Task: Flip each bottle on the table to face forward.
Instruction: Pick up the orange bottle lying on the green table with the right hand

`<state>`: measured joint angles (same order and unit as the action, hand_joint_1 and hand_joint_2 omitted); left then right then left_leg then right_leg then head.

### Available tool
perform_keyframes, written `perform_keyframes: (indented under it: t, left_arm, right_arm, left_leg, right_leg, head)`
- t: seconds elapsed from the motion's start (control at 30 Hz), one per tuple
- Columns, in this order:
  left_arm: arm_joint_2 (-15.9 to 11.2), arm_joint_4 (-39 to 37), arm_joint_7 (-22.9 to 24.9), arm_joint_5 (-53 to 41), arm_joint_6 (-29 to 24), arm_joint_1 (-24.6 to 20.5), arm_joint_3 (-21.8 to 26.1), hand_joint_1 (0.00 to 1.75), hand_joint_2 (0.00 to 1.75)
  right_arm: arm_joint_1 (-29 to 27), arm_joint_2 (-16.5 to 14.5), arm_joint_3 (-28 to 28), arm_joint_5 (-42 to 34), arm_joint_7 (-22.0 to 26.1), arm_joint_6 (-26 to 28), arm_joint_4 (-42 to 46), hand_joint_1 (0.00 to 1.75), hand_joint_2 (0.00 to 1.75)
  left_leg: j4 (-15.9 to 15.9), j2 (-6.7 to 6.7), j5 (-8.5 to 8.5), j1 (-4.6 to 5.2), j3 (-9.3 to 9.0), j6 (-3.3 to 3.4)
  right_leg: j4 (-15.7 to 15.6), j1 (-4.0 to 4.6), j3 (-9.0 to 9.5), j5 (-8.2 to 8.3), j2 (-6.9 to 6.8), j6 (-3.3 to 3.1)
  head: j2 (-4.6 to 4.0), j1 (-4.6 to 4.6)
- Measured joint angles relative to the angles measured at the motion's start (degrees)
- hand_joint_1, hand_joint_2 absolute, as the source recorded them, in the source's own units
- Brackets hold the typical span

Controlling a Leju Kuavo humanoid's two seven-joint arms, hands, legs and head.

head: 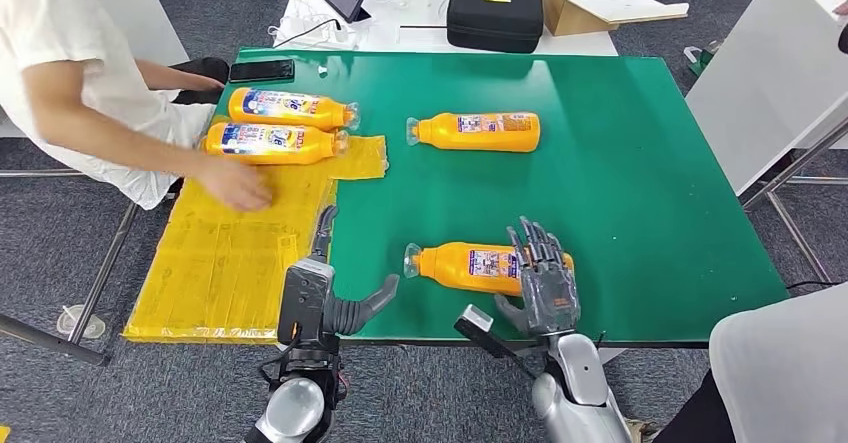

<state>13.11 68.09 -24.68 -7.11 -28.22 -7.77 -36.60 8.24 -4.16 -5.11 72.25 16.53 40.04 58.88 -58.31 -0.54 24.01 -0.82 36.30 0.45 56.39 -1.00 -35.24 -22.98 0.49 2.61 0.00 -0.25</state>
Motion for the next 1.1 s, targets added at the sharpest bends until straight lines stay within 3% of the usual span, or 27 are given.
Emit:
perform_keyframes:
  t: [0.27,0.47,0.73,1.1]
  left_arm:
    - [0.0,-0.01,0.44,-0.01,0.85,0.04,0.07,0.0,1.75]
    - [0.15,-0.32,1.51,1.63,3.71,-0.32,-0.01,0.0,1.75]
    - [0.13,-0.32,4.01,1.86,5.38,-0.54,-0.84,0.0,1.75]
    - [0.11,-0.74,5.04,1.38,6.18,-1.03,-1.37,0.0,1.75]
  right_arm:
    - [2.38,1.9,-1.62,-0.07,-1.55,0.0,-3.81,0.0,1.75]
    - [6.0,2.93,-4.2,-3.88,0.21,-0.42,-9.6,0.0,1.75]
    - [11.49,4.2,-8.35,-8.57,-1.1,-1.84,-18.2,0.0,1.75]
    - [15.05,4.85,-10.49,-8.62,-3.06,-3.85,-24.66,0.0,1.75]
  left_leg:
    - [0.0,0.0,-0.01,0.0,0.0,0.0]
    - [0.0,0.01,-0.01,0.0,0.0,0.0]
    - [-0.01,-0.01,-0.01,0.0,0.0,0.0]
    - [-0.01,0.03,-0.01,0.0,-0.14,0.0]
  right_leg:
    - [0.0,0.0,0.01,0.01,0.0,0.01]
    - [0.01,0.0,0.0,0.01,0.01,0.01]
    - [0.01,0.0,0.0,0.01,0.0,0.01]
    - [-0.01,0.01,0.07,0.03,0.02,0.0]
  head:
    - [0.0,-0.01]
    - [0.0,0.0]
    - [0.01,0.01]
    - [0.0,-0.01]
